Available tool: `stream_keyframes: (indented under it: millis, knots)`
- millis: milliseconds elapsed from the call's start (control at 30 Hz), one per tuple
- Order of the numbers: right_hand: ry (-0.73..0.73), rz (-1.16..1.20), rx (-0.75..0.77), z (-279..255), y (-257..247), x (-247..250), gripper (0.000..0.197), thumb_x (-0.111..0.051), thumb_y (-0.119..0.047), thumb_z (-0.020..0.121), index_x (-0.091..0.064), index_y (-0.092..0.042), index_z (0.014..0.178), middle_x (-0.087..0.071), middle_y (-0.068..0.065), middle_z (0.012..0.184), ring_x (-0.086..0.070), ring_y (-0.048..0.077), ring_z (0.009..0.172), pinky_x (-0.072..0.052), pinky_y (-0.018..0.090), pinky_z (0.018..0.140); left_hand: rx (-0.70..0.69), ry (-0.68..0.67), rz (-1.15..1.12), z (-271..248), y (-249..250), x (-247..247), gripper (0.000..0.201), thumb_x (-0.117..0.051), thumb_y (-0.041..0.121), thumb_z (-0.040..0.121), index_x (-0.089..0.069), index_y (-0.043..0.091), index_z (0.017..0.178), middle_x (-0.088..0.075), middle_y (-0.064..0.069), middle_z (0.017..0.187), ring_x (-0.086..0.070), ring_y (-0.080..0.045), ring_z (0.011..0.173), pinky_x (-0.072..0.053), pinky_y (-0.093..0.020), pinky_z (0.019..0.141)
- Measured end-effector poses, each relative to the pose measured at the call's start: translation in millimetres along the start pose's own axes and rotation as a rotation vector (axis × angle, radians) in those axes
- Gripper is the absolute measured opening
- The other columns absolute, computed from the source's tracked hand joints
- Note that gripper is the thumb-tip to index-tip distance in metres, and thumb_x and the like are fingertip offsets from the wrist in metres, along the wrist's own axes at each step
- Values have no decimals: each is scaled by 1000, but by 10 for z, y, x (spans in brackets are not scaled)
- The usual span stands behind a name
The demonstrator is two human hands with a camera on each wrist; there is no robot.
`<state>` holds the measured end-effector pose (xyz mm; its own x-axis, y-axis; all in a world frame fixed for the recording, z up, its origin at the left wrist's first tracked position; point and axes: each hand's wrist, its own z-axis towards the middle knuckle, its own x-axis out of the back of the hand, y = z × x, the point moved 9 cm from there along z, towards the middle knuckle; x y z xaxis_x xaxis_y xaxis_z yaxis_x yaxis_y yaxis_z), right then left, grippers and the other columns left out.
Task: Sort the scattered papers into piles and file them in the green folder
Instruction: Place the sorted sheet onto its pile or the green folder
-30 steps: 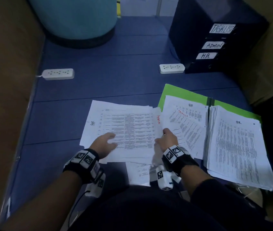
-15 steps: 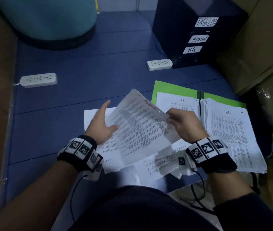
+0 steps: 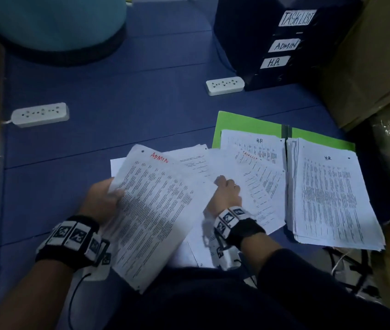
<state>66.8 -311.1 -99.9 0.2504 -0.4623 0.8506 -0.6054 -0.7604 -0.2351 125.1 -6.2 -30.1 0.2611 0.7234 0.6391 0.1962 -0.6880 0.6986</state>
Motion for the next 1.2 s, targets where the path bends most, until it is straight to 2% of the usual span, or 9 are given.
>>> stream_keyframes:
  millis: [200,333,433,633,767,867,933,1033,1200]
  knots:
    - [-18,103,54,18,-149,-77,34,-49,-14,90,-41,-8,122,-49,14,123,-50,34,114,-40,39,90,9,10,-2,39,-45,29,12,-56,1,90,-60,10,83,-61,-11,79,-55,-26,74,-36,-27,60]
    - [33,241,267,-91,-225,309,35,-52,1,86,-47,0,120,-41,16,125,-51,32,105,-38,19,78,-22,-14,-43,93,54,8,13,-55,3,91,-65,4,100,-62,-6,85,-55,-16,71,-38,-22,58]
    - [17,275,583,-307,-424,678,31,-50,10,83,-59,-2,110,-44,12,132,-54,25,108,-30,2,79,-87,-30,-25,187,154,21,26,-62,8,89,-64,2,114,-60,-5,107,-58,-23,91,-43,-29,77]
    - [-108,768,767,-679,-538,1360,40,-50,20,78,-51,-17,65,-60,-11,118,-60,4,92,-46,25,73,-186,-207,-182,255,610,-77,32,-62,4,88,-61,35,94,-60,4,118,-59,-17,103,-42,-33,92]
    - [-264,1001,841,-956,-669,1633,27,-54,11,75,-51,-11,60,-70,-8,102,-60,11,87,-45,24,72,-131,-386,-402,238,764,-198,14,-73,15,78,-75,27,85,-74,5,97,-69,-11,91,-50,-36,90]
    - [-249,1048,917,-1039,-732,1820,19,-53,15,76,-47,0,65,-71,-7,96,-61,14,83,-45,28,71,-121,-499,-526,218,822,-297,35,-85,37,57,-76,24,89,-73,-7,100,-68,-23,91,-50,-34,84]
    - [-209,1085,946,-994,-760,1927,24,-55,15,76,-52,-6,65,-70,-8,92,-60,16,82,-46,29,73,-153,-469,-534,240,854,-293,12,-76,15,75,-77,25,83,-74,-3,88,-68,-17,78,-51,-24,73]
    - [-100,1175,815,-704,-661,1892,35,-57,8,78,-59,-27,71,-69,-4,97,-61,16,87,-48,29,75,-153,-302,-534,323,741,-160,39,-65,-4,80,-68,31,98,-73,-1,102,-68,-22,100,-52,-36,89]
    - [163,883,359,-111,-210,1217,14,-50,-12,94,-60,-21,93,-62,-5,83,-58,11,75,-42,26,74,-148,-136,-320,331,418,81,54,-66,-1,84,-49,44,107,-71,12,95,-67,-15,95,-52,-43,87]
